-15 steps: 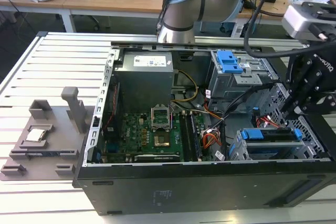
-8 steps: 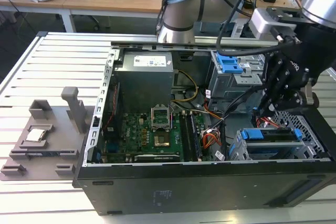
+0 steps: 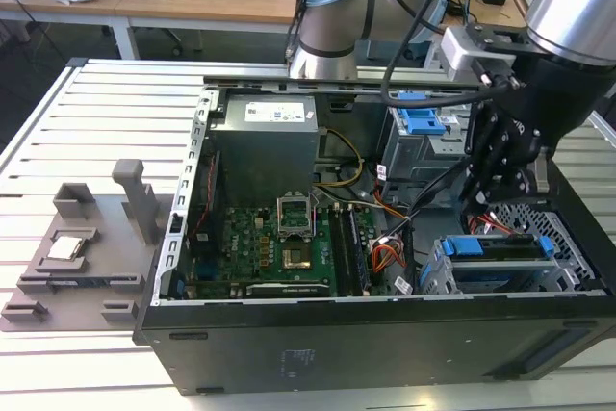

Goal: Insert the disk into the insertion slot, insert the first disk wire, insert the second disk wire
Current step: 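Insert the second disk wire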

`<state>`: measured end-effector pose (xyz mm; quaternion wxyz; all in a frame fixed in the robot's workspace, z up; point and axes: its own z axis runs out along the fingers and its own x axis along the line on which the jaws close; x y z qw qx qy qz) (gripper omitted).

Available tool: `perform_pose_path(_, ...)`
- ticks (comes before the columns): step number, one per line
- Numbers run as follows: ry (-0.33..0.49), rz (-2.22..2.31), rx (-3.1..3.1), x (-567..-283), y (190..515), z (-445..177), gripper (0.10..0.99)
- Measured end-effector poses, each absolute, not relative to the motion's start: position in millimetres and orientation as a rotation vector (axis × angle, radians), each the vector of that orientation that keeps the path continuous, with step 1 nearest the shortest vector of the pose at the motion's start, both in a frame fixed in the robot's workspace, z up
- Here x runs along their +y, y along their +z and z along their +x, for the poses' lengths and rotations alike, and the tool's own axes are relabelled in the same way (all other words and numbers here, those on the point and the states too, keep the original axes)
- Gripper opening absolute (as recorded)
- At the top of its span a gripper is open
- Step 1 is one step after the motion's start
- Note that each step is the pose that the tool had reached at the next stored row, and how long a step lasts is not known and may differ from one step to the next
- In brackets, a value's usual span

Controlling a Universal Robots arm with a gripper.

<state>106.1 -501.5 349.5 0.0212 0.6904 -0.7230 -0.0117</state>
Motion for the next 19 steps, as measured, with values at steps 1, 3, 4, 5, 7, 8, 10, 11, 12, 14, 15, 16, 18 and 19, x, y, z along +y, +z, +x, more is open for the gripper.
perform_pose_path(1,-0.032,2.138,-2.239,-502,349,106,0.239)
perform_pose_path(3,-0.015,2.131,-2.232,-502,349,106,0.239)
perform_pose_path(4,-0.012,2.130,-2.231,-502,348,106,0.239)
perform_pose_path(5,-0.012,2.129,-2.231,-502,347,106,0.239)
perform_pose_path(7,-0.012,2.129,-2.231,-501,346,106,0.239)
perform_pose_path(8,-0.012,2.129,-2.231,-499,345,105,0.239)
perform_pose_path(10,-0.006,2.132,-2.234,-498,346,99,0.239)
perform_pose_path(11,-0.005,2.132,-2.235,-498,348,99,0.239)
perform_pose_path(12,-0.005,2.133,-2.235,-498,351,99,0.239)
perform_pose_path(14,-0.005,2.133,-2.235,-498,360,99,0.239)
perform_pose_path(15,-0.005,2.133,-2.235,-498,360,99,0.239)
perform_pose_path(16,-0.005,2.132,-2.235,-498,360,98,0.239)
perform_pose_path(18,-0.005,2.133,-2.235,-495,359,97,0.239)
perform_pose_path(19,-0.004,2.133,-2.234,-492,357,97,0.239)
